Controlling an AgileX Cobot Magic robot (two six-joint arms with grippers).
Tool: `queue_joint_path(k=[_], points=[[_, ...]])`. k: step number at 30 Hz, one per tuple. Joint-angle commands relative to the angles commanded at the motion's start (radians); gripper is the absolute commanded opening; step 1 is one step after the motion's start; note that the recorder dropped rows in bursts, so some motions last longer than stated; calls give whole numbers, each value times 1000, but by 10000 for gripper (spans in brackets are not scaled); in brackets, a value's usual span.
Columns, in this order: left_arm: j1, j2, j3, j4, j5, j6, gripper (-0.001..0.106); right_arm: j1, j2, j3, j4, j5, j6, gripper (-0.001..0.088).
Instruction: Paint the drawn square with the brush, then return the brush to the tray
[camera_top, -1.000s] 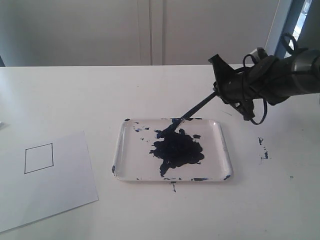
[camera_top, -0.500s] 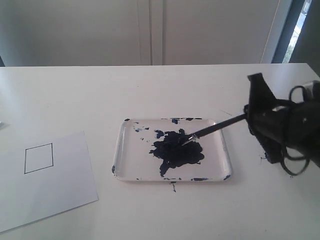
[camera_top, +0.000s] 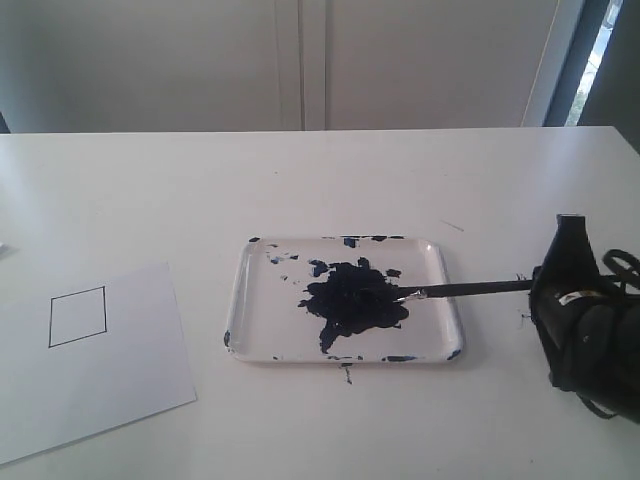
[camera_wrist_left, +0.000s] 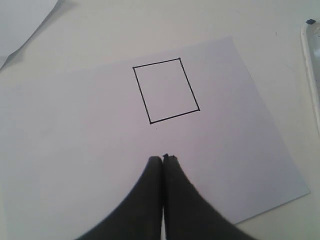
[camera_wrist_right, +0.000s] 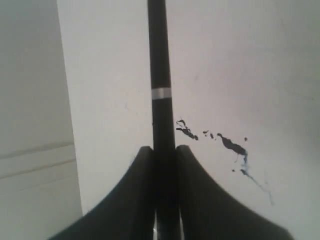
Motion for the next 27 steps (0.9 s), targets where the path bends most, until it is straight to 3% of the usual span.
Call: queue_joint_path(k=[4,11,27], points=[[0,0,-24,-13,41,22,0,0,53,-73,0,0,-90,0],[0,0,-25,-30,43,40,0,0,112,-151,21,-17,-97,0],[0,0,-25,-40,45,45,0,47,186,-206,116,-17,-104,0]])
